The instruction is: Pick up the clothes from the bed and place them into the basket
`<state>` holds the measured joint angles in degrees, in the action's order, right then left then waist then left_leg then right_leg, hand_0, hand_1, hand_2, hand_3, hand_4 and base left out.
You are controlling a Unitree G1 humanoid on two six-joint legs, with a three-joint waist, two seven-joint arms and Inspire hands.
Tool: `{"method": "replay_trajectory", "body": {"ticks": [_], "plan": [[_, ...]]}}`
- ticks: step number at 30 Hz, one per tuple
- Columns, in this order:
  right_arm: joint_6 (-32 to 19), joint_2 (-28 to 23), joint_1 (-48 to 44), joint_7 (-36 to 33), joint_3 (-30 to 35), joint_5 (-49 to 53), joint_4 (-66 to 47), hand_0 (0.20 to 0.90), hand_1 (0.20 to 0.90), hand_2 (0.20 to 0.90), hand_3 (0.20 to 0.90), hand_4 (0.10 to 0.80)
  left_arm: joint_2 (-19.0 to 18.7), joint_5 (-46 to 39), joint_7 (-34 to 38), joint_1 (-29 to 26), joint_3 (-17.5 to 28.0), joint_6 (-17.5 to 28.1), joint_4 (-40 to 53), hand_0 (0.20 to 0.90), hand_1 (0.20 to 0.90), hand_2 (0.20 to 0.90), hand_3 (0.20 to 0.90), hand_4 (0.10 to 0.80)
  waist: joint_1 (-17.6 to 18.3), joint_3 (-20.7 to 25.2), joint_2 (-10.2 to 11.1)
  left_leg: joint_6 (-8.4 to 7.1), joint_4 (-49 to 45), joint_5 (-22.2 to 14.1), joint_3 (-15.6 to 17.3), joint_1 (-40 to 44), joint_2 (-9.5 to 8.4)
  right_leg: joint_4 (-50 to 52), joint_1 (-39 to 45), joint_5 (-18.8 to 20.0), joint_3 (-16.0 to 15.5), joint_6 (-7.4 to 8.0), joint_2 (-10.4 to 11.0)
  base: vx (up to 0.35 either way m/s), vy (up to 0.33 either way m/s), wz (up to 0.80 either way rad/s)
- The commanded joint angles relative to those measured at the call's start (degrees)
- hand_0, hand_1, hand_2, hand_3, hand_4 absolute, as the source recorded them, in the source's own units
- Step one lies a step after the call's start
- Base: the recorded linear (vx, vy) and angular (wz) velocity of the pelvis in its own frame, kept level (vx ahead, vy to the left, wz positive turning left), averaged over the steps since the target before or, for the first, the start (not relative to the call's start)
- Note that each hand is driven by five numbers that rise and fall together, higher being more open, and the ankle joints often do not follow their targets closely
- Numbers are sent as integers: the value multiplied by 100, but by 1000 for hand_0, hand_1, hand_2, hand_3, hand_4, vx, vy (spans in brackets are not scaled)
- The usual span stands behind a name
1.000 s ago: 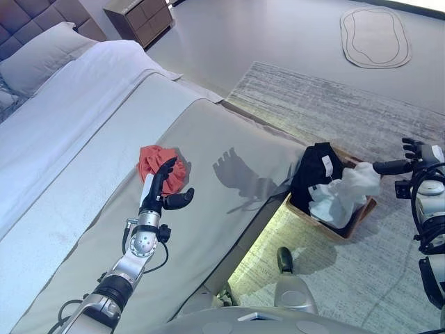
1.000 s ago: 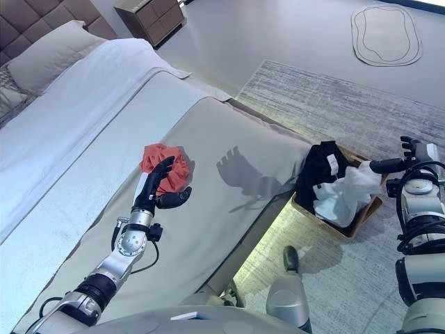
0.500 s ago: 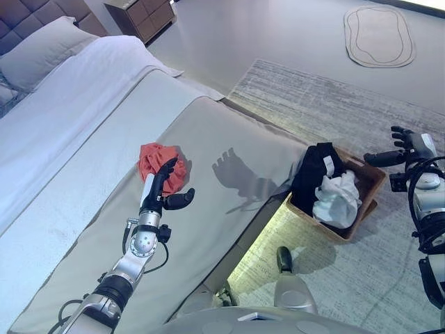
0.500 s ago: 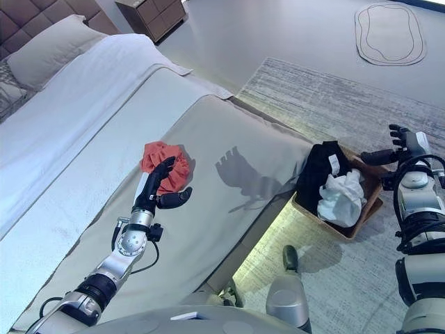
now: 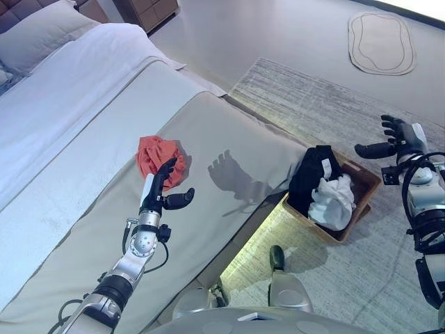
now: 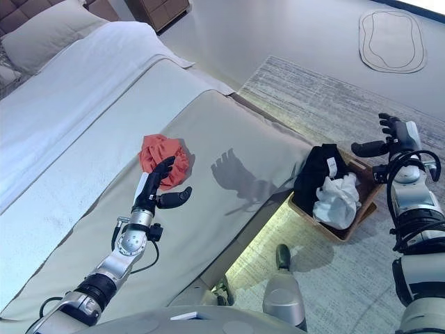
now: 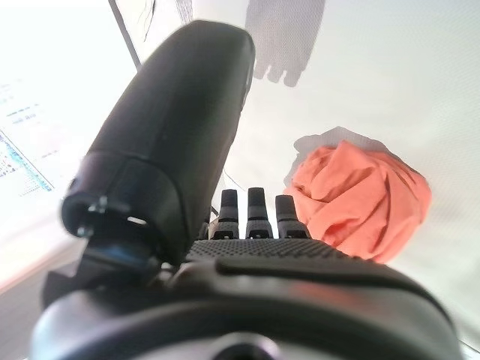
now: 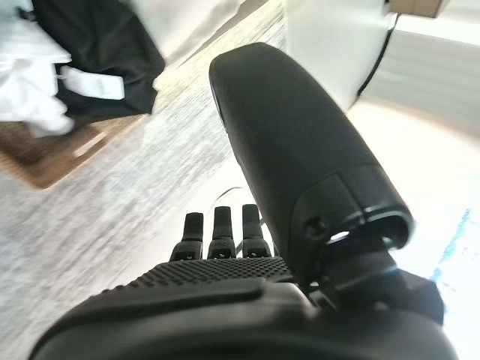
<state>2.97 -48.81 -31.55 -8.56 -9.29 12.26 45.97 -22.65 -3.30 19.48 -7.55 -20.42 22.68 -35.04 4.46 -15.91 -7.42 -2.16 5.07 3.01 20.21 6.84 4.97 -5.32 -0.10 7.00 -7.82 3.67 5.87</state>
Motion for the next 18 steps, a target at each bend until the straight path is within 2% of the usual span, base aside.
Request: {"method": "replay_trajectory", "body": {"ticks": [1, 3, 8, 11, 18], "plan": [[-515, 172, -791, -208, -260, -108, -227, 900, 900, 900, 900, 800, -242, 35, 308, -372, 37, 431, 58, 900, 900, 900, 900, 800, -142, 451, 492, -316, -7, -434, -224, 144, 289, 32, 41, -340, -68, 79, 248, 1, -6, 14], [-536, 251, -802, -311, -416, -405, -316, 900, 900, 900, 900, 800, -233, 46, 330, -348, 40, 399, 40, 900, 900, 900, 900, 800, -202, 477, 525, -306, -7, -420, -266, 138, 293, 32, 82, -348, -123, 73, 268, 7, -14, 12], [-629, 412, -899, -581, -626, -370, -541, 900, 900, 900, 900, 800, -246, 61, 369, -275, 101, 325, 13, 900, 900, 900, 900, 800, -324, 529, 611, -299, -7, -396, -358, 110, 322, 32, 151, -360, -246, 71, 291, 17, -30, 11], [-819, 544, -1054, -880, -708, -801, -602, 900, 900, 900, 900, 800, -248, 29, 404, -242, 113, 293, 7, 900, 900, 900, 900, 800, -441, 540, 625, -290, -7, -388, -447, 67, 313, 32, 186, -380, -330, 71, 314, 10, -6, 13], [-608, 590, -1517, -985, -1156, -1166, -440, 900, 900, 900, 900, 800, -290, 8, 449, -101, 209, 301, 73, 900, 900, 900, 900, 800, -758, 513, 620, -265, -7, -342, -702, -101, 272, 32, 244, -414, -585, 67, 402, 9, 1, 19]]}}
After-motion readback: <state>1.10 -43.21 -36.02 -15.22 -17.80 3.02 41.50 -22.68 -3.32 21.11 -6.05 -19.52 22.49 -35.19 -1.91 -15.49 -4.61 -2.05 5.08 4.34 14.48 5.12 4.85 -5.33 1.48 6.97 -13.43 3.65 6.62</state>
